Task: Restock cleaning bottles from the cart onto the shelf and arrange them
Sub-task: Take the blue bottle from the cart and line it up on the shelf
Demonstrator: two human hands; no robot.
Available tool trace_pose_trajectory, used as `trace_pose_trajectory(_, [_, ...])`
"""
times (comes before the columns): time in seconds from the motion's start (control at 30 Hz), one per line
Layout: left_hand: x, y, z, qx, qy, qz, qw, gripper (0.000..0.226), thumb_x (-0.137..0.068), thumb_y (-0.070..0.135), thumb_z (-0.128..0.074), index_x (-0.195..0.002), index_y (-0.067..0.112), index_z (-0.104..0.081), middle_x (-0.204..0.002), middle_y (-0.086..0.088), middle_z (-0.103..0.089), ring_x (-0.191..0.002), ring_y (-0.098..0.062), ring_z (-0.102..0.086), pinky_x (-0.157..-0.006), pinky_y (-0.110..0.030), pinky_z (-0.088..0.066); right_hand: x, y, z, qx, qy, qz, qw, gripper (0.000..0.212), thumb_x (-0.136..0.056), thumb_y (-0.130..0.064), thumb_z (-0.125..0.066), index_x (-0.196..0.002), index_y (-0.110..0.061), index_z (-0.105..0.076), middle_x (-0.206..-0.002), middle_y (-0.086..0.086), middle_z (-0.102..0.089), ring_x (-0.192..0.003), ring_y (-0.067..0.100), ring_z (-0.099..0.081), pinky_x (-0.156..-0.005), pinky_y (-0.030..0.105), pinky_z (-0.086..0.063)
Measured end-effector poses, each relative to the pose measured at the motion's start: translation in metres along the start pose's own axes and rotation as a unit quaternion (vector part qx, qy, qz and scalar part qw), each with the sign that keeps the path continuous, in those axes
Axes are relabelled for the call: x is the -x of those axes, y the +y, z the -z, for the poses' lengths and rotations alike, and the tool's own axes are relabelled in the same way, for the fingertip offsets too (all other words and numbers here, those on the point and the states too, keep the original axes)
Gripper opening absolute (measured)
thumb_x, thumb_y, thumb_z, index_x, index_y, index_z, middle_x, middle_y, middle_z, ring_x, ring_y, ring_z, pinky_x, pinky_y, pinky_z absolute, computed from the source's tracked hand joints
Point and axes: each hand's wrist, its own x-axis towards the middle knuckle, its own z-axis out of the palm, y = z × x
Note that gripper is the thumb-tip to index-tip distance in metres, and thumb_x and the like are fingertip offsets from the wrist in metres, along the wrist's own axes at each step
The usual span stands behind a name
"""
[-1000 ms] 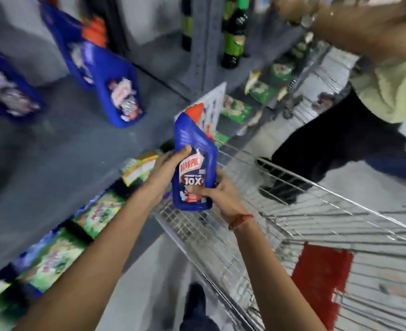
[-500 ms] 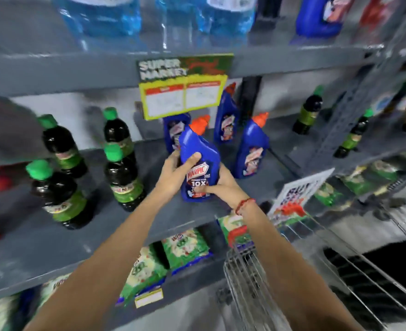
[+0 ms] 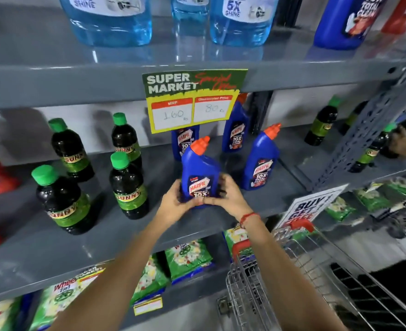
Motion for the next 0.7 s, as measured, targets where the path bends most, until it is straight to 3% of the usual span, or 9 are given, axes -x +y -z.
trace_pose_trajectory(0.1, [0.006,-0.021,-0.003,-0.017,0.008,0.002,1.0,0.062,-0.056,0.022,-0.086,-0.107,0.023,-0.051,-0.104,0.0,-0.068,-0.096,-0.005,-0.066,-0.099,-0.044,-0.049,0.018,0.021,0.021,-0.036,0.201,0.026,0.979,0.038,-0.067,0.003,-0.077,-0.084,-0.025,-0.057,-0.082,-0.003,-0.063,-0.074,-0.003,-0.061,-0.071,0.014,-0.047])
trace_pose_trajectory(0.17, [0.003,-0.022,-0.007,-0.016,0.021,0.006,1.0,0.068,-0.054,0.025,-0.086,-0.112,0.018,-0.05,-0.107,-0.003,-0.069,-0.098,-0.01,-0.066,-0.097,-0.043,-0.051,0.024,0.029,0.039,-0.093,0.349,0.03,0.932,0.034,-0.069,0.003,-0.075,-0.084,-0.023,-0.057,-0.081,0.009,-0.06,-0.07,0.0,-0.059,-0.068,0.012,-0.046])
trace_pose_trajectory(0.2, [0.0,-0.021,-0.01,-0.02,0.027,0.009,0.999,0.071,-0.051,0.032,-0.086,-0.112,0.022,-0.051,-0.109,-0.002,-0.069,-0.099,-0.012,-0.067,-0.095,-0.041,-0.052,0.023,0.03,0.047,-0.1,0.381,0.018,0.919,0.037,-0.068,0.0,-0.077,-0.092,-0.019,-0.057,-0.091,0.014,-0.059,-0.079,0.007,-0.059,-0.07,0.011,-0.046])
trace_pose_trajectory(0.23, [-0.003,-0.02,-0.013,-0.028,0.032,0.011,0.999,0.069,-0.049,0.036,-0.086,-0.109,0.028,-0.051,-0.108,0.001,-0.07,-0.099,-0.013,-0.066,-0.093,-0.039,-0.053,0.02,0.03,0.054,-0.091,0.385,-0.004,0.919,0.048,-0.066,-0.005,-0.079,-0.106,-0.014,-0.055,-0.107,0.016,-0.056,-0.091,0.014,-0.056,-0.077,0.011,-0.046])
trace_pose_trajectory(0.3, [-0.007,-0.018,-0.019,-0.039,0.043,0.013,0.998,0.064,-0.05,0.031,-0.088,-0.101,0.035,-0.051,-0.1,0.008,-0.068,-0.094,-0.01,-0.065,-0.086,-0.03,-0.052,0.008,0.031,0.063,-0.035,0.341,-0.051,0.938,0.086,-0.062,-0.015,-0.084,-0.134,-0.007,-0.037,-0.133,0.018,-0.043,-0.116,0.021,-0.048,-0.099,0.026,-0.042])
trace_pose_trajectory(0.4, [-0.011,-0.013,-0.024,-0.045,0.055,0.014,0.997,0.065,-0.052,0.021,-0.089,-0.103,0.029,-0.051,-0.093,0.011,-0.066,-0.088,-0.008,-0.063,-0.077,-0.02,-0.047,-0.006,0.026,0.065,0.031,0.302,-0.064,0.951,0.119,-0.054,-0.027,-0.088,-0.146,-0.011,-0.014,-0.147,0.017,-0.029,-0.133,0.028,-0.037,-0.111,0.041,-0.034])
trace_pose_trajectory(0.6, [-0.023,-0.014,-0.024,-0.085,0.054,0.031,0.994,0.059,-0.05,0.021,-0.09,-0.098,0.024,-0.055,-0.084,0.013,-0.064,-0.079,0.0,-0.061,-0.073,-0.019,-0.046,-0.018,0.023,0.062,0.052,0.327,-0.048,0.942,0.12,-0.051,-0.027,-0.089,-0.145,-0.013,-0.015,-0.143,0.015,-0.035,-0.131,0.029,-0.037,-0.109,0.037,-0.033])
trace_pose_trajectory(0.7, [-0.03,-0.012,-0.022,-0.107,0.031,0.035,0.993,0.056,-0.051,0.022,-0.09,-0.096,0.021,-0.058,-0.082,0.017,-0.063,-0.075,0.008,-0.058,-0.065,-0.008,-0.043,-0.021,0.024,0.062,0.061,0.344,-0.048,0.936,0.111,-0.053,-0.021,-0.088,-0.142,-0.01,-0.023,-0.136,0.016,-0.04,-0.125,0.029,-0.043,-0.104,0.034,-0.037])
